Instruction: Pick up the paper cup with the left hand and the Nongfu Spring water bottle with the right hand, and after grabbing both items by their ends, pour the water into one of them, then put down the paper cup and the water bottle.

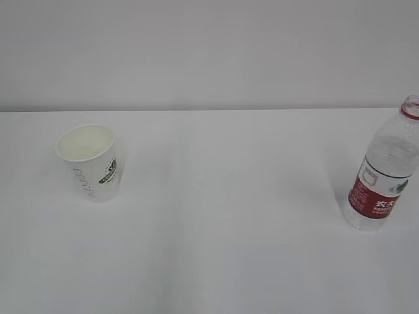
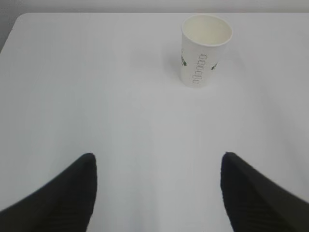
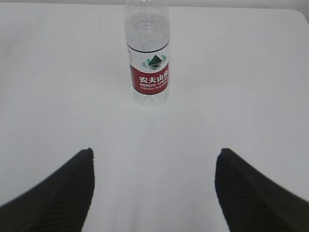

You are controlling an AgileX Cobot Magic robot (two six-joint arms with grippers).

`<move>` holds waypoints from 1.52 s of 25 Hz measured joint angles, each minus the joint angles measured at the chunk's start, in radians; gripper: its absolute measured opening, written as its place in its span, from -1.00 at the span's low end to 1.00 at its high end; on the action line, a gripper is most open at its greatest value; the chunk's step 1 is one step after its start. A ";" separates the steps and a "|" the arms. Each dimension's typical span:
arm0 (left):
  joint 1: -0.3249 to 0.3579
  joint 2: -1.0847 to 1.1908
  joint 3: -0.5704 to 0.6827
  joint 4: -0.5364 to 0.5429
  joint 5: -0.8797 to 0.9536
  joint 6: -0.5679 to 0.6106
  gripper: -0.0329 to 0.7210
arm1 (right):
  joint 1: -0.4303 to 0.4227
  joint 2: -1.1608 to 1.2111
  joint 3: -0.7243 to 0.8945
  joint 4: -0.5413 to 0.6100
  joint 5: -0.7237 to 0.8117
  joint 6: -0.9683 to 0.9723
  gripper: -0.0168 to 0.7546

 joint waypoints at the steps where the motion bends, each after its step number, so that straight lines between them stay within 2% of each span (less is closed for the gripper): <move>1: 0.000 0.000 0.000 0.000 0.000 0.000 0.62 | 0.000 0.000 0.000 0.000 0.000 0.000 0.56; 29: 0.000 0.000 0.000 -0.006 -0.008 0.000 0.55 | 0.000 0.000 -0.002 0.029 -0.010 0.000 0.56; 33: 0.000 0.000 -0.007 -0.006 -0.023 0.000 0.49 | 0.000 0.000 -0.017 0.028 -0.080 0.000 0.56; 38: 0.000 0.004 -0.017 0.002 -0.175 0.000 0.47 | 0.000 0.021 -0.017 0.028 -0.160 0.000 0.56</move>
